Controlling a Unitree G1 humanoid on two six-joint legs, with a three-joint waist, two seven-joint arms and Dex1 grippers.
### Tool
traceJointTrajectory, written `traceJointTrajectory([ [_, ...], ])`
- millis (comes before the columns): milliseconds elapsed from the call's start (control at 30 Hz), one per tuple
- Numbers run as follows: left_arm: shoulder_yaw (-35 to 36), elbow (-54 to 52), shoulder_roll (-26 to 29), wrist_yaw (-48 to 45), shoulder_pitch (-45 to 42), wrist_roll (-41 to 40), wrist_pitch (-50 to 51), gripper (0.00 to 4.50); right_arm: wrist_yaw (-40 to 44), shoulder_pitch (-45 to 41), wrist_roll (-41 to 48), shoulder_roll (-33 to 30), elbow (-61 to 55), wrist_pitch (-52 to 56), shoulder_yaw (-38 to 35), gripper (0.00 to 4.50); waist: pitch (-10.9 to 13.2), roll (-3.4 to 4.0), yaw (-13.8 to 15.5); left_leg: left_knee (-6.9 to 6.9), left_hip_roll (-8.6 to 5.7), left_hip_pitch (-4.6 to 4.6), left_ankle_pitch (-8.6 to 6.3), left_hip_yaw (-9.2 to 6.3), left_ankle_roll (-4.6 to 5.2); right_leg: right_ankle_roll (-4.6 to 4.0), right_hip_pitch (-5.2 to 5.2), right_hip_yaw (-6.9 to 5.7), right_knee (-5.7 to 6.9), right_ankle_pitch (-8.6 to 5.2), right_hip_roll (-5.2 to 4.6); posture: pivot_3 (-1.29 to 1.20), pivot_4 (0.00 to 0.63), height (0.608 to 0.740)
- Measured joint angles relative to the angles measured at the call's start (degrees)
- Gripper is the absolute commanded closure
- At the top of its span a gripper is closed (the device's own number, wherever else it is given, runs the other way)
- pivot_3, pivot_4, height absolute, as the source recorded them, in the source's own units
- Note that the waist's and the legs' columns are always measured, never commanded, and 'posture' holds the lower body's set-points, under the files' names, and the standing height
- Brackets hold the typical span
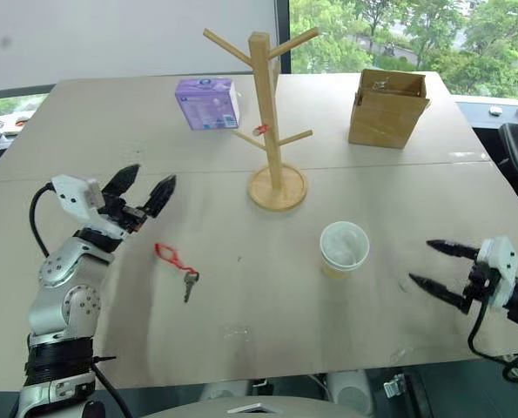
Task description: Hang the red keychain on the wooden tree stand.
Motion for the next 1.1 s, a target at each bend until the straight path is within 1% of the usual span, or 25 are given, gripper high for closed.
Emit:
traceJointTrajectory([
  [100, -2.4, -3.5, 1.1, -4.1, 0.8, -1.8, 1.9, 0.03, 1.2, 0.2, 0.0, 0.8, -2.1, -1.8, 2.1, 0.0, 0.0, -0.01, 0.1, 0.02, -0.03, -0.01, 0.13, 0.02, -0.22, 0.0, 0.01, 0.0, -0.02, 0.0, -0.01, 0.0, 0.15, 0.74],
  [233, -6.0, -9.3, 3.9, -12.6, 5.9, -3.8, 3.1, 0.03, 0.7, -3.1, 0.6, 3.5, -2.2, -2.3, 3.6, 0.0, 0.0, 0.01, 0.0, 0.0, -0.03, 0.0, 0.14, 0.04, -0.24, -0.01, -0.02, 0.04, -0.02, -0.01, -0.01, 0.0, 0.15, 0.74],
  [300, -7.8, -12.2, 7.1, -18.6, 9.7, -6.2, 5.2, 0.03, 0.3, -5.3, 0.6, 3.7, -1.8, -2.3, 3.9, 0.0, 0.0, 0.03, 0.1, 0.0, -0.02, -0.01, 0.14, 0.03, -0.24, -0.03, -0.04, 0.03, -0.01, -0.01, -0.01, 0.0, 0.15, 0.74],
  [333, -8.4, -13.3, 9.6, -22.6, 12.0, -7.5, 6.1, 0.03, 0.0, -6.4, 0.5, 3.8, -1.2, -2.5, 3.9, 0.0, 0.0, 0.02, 0.1, 0.0, -0.01, -0.01, 0.13, 0.03, -0.24, -0.03, -0.04, 0.01, -0.02, -0.02, 0.0, 0.0, 0.15, 0.74],
  [400, -9.2, -14.9, 13.6, -30.8, 17.1, -7.9, 5.4, 0.03, -0.4, -7.7, 0.4, 4.1, 0.0, -3.4, 4.0, 0.0, 0.0, 0.09, 0.1, -0.01, -0.02, -0.01, 0.12, 0.06, -0.22, -0.05, -0.07, 0.03, -0.03, -0.03, -0.02, 0.0, 0.15, 0.74],
  [433, -9.2, -14.9, 14.3, -34.5, 18.9, -8.0, 4.2, 0.03, -0.7, -8.0, 0.1, 4.5, 1.0, -3.6, 4.1, 0.0, 0.0, 0.09, 0.3, 0.0, -0.02, -0.04, 0.09, 0.03, -0.17, -0.06, -0.08, -0.01, -0.03, -0.03, -0.02, 0.0, 0.15, 0.74],
  [533, -9.2, -14.9, 14.3, -39.7, 19.5, -7.6, 0.1, 0.03, -1.1, -7.8, 0.0, 5.0, 1.3, -3.7, 4.8, 0.0, 0.0, 0.13, 1.4, 0.03, -0.02, -0.05, -0.01, 0.01, 0.0, -0.23, -0.08, -0.02, -0.03, -0.13, -0.04, 0.0, 0.15, 0.74],
  [667, -8.8, -15.0, 13.0, -40.9, 18.2, -7.8, -2.3, 0.03, -1.0, -6.8, 0.0, 5.0, 1.1, -3.7, 5.3, 0.0, 0.0, 0.13, 1.6, 0.06, -0.02, -0.05, -0.02, 0.01, 0.03, -0.23, -0.04, -0.01, -0.03, -0.13, -0.05, 0.0, 0.15, 0.74],
  [733, -8.9, -15.0, 11.7, -41.9, 18.0, -7.5, -4.7, 0.03, -0.8, -6.4, 0.0, 4.9, 1.0, -3.8, 5.6, 0.0, 0.0, 0.16, 1.5, 0.06, -0.02, -0.04, -0.02, 0.03, 0.03, -0.11, -0.05, 0.02, -0.02, -0.06, -0.04, 0.0, 0.15, 0.74],
  [767, -9.4, -15.0, 10.6, -43.2, 18.4, -6.8, -7.4, 0.03, -0.4, -6.1, -0.1, 4.9, 1.0, -4.2, 5.9, 0.0, 0.0, 0.16, 1.4, 0.05, -0.03, -0.04, -0.02, 0.03, 0.03, -0.05, -0.06, 0.02, -0.03, -0.03, -0.02, 0.0, 0.15, 0.74],
  [867, -10.4, -15.0, 10.0, -44.4, 18.7, -5.3, -10.0, 0.03, 0.1, -6.0, -0.3, 4.8, 0.8, -4.8, 6.5, 0.0, 0.0, 0.17, 1.4, 0.05, -0.02, -0.03, -0.02, 0.02, 0.03, -0.05, -0.06, 0.0, -0.01, -0.03, 0.02, 0.0, 0.15, 0.74],
  [1100, -11.3, -14.1, 9.8, -43.6, 18.3, -5.1, -10.0, 0.03, -0.5, -6.5, -1.2, 4.7, -1.7, -4.7, 8.7, 0.0, 0.0, 0.17, 1.5, 0.06, -0.01, -0.04, -0.02, 0.02, 0.03, -0.04, -0.06, 0.01, -0.02, -0.03, 0.0, 0.0, 0.15, 0.74],
])
